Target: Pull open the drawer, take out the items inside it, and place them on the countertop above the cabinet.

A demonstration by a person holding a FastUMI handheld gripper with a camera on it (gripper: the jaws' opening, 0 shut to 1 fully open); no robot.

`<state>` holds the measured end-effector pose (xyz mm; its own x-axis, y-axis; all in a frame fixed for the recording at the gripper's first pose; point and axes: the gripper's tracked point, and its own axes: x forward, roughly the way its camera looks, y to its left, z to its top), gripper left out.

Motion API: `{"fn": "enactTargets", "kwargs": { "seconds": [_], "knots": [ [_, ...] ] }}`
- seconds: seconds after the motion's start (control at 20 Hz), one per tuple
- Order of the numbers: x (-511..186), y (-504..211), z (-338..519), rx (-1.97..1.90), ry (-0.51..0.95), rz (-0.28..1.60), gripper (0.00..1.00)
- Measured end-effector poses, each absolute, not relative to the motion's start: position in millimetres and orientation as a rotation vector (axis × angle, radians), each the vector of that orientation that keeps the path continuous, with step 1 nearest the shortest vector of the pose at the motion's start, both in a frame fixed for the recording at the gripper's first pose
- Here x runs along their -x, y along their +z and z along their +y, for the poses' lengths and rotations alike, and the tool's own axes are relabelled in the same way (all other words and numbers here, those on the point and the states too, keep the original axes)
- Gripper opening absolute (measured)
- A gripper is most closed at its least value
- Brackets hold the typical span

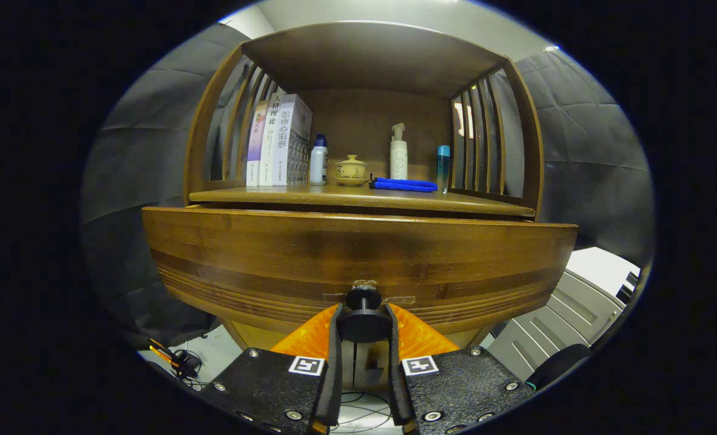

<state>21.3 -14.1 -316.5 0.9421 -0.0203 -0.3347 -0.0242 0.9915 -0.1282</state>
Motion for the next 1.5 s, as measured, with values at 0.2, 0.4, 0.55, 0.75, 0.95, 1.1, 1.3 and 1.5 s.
{"fn": "enactTargets", "kwargs": {
  "seconds": [0.2,0.4,0.55,0.75,0.95,1.1,1.3,1.5],
  "knots": [
    [4.9,-315.9,-15.1,0.135,0.01,0.358,0.33],
    [37.4,-314.2,-16.6,0.145,0.019,0.362,0.33],
    [55.6,-313.0,-13.2,0.149,0.028,0.368,0.33],
    [75.3,-313.8,-8.9,0.154,0.042,0.389,0.33],
    [90.7,-313.5,-6.2,0.159,0.046,0.393,0.33],
    [91.0,-312.3,-4.9,0.155,0.065,0.389,0.33],
    [97.0,-289.6,17.0,0.116,0.173,0.353,0.7],
    [89.3,-226.5,29.9,0.122,0.208,0.274,0.97]
  ]
}}
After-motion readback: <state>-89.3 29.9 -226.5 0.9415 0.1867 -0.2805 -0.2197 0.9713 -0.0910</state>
